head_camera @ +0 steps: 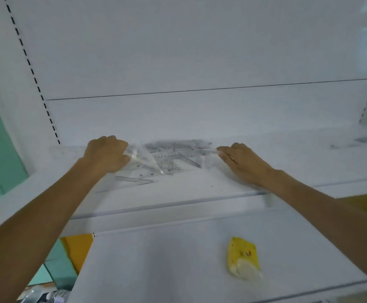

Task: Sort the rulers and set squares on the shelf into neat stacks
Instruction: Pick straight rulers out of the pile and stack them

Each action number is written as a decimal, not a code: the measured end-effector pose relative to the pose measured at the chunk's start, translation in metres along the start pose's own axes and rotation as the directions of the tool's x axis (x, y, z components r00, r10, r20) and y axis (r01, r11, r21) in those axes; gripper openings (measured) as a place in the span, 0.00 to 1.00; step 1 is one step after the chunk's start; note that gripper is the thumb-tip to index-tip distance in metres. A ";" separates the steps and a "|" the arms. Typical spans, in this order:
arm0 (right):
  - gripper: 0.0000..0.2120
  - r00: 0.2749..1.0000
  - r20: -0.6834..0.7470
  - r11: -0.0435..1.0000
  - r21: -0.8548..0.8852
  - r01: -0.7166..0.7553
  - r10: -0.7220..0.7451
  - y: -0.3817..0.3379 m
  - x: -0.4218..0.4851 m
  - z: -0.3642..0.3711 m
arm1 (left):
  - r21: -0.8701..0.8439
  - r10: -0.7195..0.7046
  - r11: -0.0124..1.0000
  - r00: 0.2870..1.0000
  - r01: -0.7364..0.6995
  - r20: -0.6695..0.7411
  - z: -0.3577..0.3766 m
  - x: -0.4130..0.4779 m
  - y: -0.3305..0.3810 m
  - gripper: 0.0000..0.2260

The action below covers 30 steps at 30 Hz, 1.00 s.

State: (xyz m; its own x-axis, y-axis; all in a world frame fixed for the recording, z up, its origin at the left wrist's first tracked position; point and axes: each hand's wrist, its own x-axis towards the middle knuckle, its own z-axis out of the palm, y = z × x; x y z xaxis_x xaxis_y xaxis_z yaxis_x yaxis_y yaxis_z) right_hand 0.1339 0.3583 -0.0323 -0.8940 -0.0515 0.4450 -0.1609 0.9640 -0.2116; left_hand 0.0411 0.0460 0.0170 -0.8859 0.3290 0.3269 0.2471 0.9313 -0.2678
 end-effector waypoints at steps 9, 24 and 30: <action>0.19 0.997 -0.052 0.998 0.020 -0.059 0.060 0.065 -0.007 -0.013 | 0.040 -0.125 0.992 0.992 0.124 0.027 -0.026 0.018 0.048 0.19; 0.20 0.990 -0.031 0.990 -0.009 -0.141 0.140 0.238 -0.051 -0.093 | -0.624 0.137 0.767 0.988 -0.149 -0.068 -0.046 0.044 0.278 0.14; 0.20 0.970 -0.042 0.970 -0.041 -0.241 0.240 0.315 -0.080 -0.127 | -0.649 0.214 0.723 0.970 -0.236 -0.115 -0.060 0.058 0.360 0.18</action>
State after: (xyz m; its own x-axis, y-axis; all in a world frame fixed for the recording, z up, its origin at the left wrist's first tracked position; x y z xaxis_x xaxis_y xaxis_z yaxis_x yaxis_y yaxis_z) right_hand 0.2078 0.6995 -0.0236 -0.8880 0.1922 0.4177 0.0769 0.9577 -0.2772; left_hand 0.1016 0.4093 -0.0062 -0.7614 0.5366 0.3638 0.6429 0.6971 0.3173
